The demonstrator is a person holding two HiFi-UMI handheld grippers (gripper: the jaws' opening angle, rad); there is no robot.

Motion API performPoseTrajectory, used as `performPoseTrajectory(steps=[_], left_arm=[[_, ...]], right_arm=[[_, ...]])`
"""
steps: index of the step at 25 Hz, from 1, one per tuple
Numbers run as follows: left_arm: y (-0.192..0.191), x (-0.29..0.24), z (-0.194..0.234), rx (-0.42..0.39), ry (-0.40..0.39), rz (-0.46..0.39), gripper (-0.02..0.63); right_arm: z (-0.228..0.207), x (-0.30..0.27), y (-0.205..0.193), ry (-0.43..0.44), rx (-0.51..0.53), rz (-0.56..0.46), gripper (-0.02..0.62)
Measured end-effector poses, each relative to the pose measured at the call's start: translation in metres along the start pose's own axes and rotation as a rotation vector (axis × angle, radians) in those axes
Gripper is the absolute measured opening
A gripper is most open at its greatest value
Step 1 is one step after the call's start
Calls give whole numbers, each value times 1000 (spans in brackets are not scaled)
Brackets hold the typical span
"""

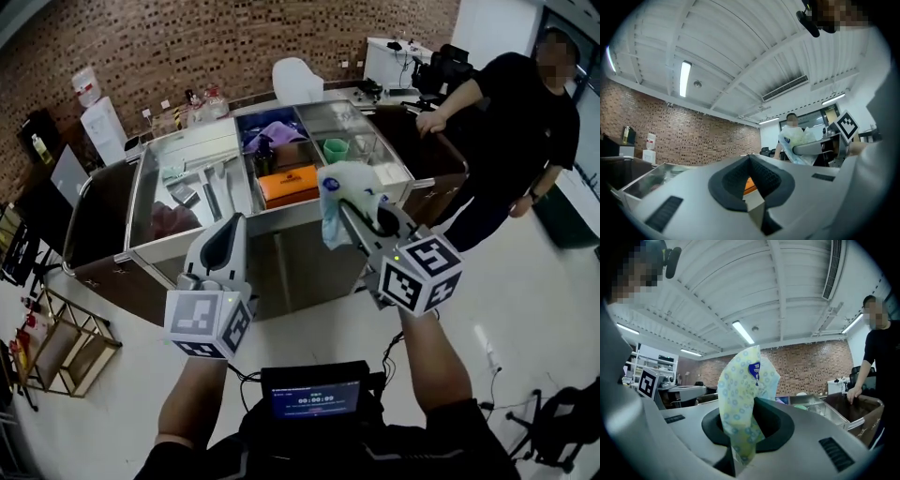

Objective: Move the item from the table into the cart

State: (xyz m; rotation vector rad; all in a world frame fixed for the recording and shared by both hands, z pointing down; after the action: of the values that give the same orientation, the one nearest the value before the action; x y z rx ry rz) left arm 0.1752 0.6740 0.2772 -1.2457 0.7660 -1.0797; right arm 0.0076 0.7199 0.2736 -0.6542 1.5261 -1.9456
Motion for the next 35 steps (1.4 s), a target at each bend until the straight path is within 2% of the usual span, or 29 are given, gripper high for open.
performPoseTrajectory(steps=[4,8,11,16,18,20,26,29,31,35], left_arm=[[-5,-71,-5,-1,-43,27,0],[-12,-143,-20,-13,-42,37,0],[-7,-216,-46,-18,-19,37,0],[17,-388,-93,2,53,37,0],[24,-436,-100,-10,66,40,0],[27,-467,-99,-2,63,52,0],[38,-533,-67,23,73,66,0],[51,-557,-50,11,88,75,0],[59,-573,-35,28,105,75,0],[58,-613,-2,57,168,117,0]], right_arm=[[-68,-18,-10,-57,2,17,38],[-144,-30,-18,-58,49,38,37],[-222,-42,-10,-15,96,44,37],[-399,-93,0,104,132,68,37],[-446,-117,-1,134,144,83,37],[-470,-142,-3,167,146,100,38],[-506,-233,-18,239,143,195,38],[-515,-267,-20,240,201,269,38],[-521,-290,-20,247,236,310,38],[-540,-341,-28,293,236,374,38]])
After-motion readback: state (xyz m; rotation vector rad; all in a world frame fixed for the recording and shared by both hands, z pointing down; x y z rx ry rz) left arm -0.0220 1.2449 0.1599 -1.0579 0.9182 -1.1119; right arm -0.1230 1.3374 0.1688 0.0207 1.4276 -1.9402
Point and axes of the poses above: the fingertips, and each gripper's own axes: x backward along the fingers, z to its left, y out of its top, the point moved 2 cm from there along x, backward along the fingers, and after that the axes turned 15 degrees about x, right-handed, at the moved point
